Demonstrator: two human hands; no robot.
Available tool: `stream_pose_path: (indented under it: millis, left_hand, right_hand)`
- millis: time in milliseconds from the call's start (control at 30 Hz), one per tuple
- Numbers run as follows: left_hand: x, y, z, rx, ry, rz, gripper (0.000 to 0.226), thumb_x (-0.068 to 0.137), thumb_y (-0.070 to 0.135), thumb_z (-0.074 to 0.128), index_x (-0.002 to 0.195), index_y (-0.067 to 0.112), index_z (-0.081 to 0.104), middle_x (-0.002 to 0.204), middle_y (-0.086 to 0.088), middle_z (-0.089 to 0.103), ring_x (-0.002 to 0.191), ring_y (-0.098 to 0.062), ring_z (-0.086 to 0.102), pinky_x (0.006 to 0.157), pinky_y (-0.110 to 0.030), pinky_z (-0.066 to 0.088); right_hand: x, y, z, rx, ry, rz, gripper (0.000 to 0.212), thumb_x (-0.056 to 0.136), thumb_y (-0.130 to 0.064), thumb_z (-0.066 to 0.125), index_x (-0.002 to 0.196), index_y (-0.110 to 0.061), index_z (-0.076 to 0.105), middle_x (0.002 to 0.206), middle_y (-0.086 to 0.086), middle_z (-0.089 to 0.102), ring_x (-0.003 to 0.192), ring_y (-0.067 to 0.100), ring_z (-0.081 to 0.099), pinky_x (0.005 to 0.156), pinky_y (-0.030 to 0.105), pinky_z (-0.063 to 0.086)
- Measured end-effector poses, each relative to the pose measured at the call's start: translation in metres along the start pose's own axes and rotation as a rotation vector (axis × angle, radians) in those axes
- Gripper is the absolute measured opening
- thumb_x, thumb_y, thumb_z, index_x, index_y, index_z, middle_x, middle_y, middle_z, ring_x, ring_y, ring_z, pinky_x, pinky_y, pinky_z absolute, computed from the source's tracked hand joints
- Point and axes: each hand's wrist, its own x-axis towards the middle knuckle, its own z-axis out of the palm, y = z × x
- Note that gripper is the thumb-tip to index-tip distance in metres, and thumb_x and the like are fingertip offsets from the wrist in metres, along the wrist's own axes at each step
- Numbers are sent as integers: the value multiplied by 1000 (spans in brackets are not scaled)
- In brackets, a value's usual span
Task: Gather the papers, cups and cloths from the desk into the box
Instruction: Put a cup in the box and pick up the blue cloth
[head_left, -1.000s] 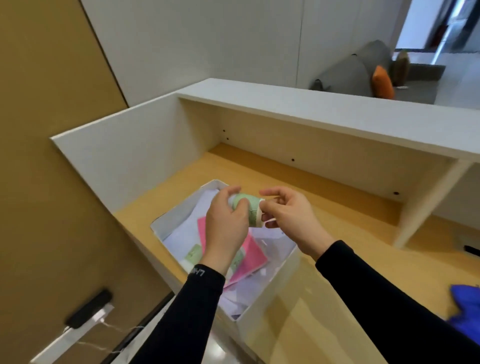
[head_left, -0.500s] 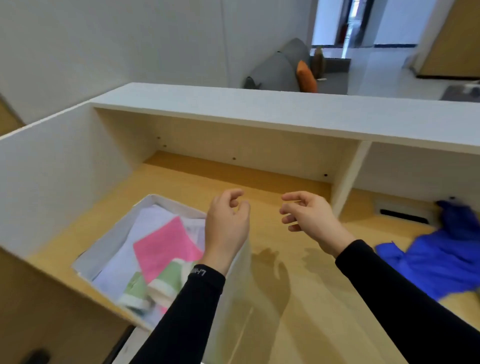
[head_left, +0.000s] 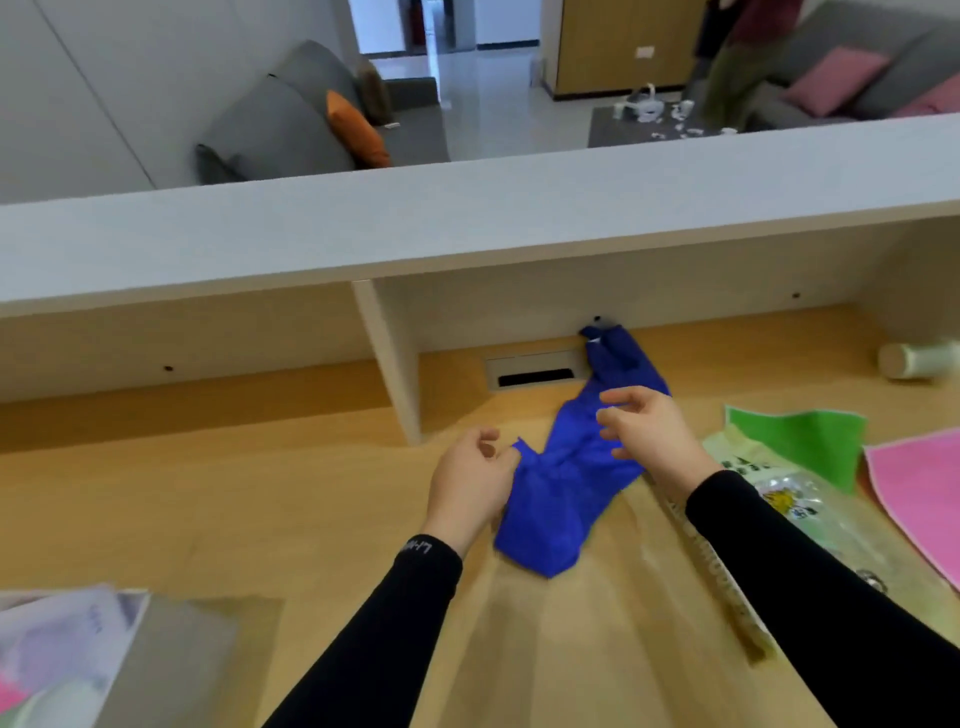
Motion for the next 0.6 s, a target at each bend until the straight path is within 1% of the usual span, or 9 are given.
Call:
stream_pose_path:
  millis: [67,133,233,300,367,433,500,533,600]
  left_hand:
    - [8,-6,22,18,-80,-88,48,83,31,58,129,19,49,112,1,60,99,-20,59,81,-30,47]
    - [15,-14,39,50,-127,-147,62,79,34,61,137,19,42,123,-1,61,109,-23,59,92,-35,48]
    - [21,-20,58,127,-169,-211,84,77,38,67,147,18,26,146,-5,44,127,-26,48,100,-33,43]
    - [23,-20,67,219,-170,-214,92,74,41,70,149,17,21,146,-9,40,129,-28,45,102,-35,41]
    - [24,-21,75,341,-161,-194,95,73,41,71,148,15,19,141,-11,41,127,-30,45,101,-35,41]
    - [25,-24,80,422,-145,-173,90,75,35,71,146,13,21,135,-11,44,122,-29,48,95,-32,42]
    - [29,-28,83,415,-133,-167,76,77,27,69,140,14,29,128,-8,51,115,-27,54,87,-29,43]
    - [31,-28,83,392,-128,-170,65,78,24,68,134,15,37,123,-7,57,110,-25,57,83,-28,44]
    - [33,-27,83,377,-102,-164,40,78,20,63,116,15,52,110,-5,65,95,-24,60,75,-26,45]
  right_hand:
    - [17,9,-18,-64,20,26,38,86,-12,54,124,-10,55,118,14,61,88,25,60,81,40,51]
    - [34,15,-30,-109,33,60,44,87,-9,54,131,-8,49,125,20,59,103,36,61,87,43,49]
    - [65,23,-38,-150,-5,113,57,87,-5,52,142,-7,37,133,23,53,117,39,55,91,44,47]
    - [87,30,-36,-231,-52,139,68,85,-7,53,148,-9,26,146,19,40,116,34,55,88,40,49]
    - [105,38,-31,-329,-85,170,79,82,-10,56,150,-11,16,152,15,29,124,32,48,94,40,48]
    - [118,44,-21,-406,-85,233,84,81,-11,57,150,-9,9,152,18,28,127,35,46,99,42,46]
    - [122,48,-14,-482,-49,246,78,84,-11,55,148,-2,11,148,22,31,127,36,46,100,40,44]
    - [123,50,-12,-517,-41,232,69,85,-11,53,144,3,19,143,23,39,124,36,49,95,37,45]
    - [123,49,-12,-528,-82,195,40,86,-14,53,121,5,47,114,20,59,108,35,58,77,32,45]
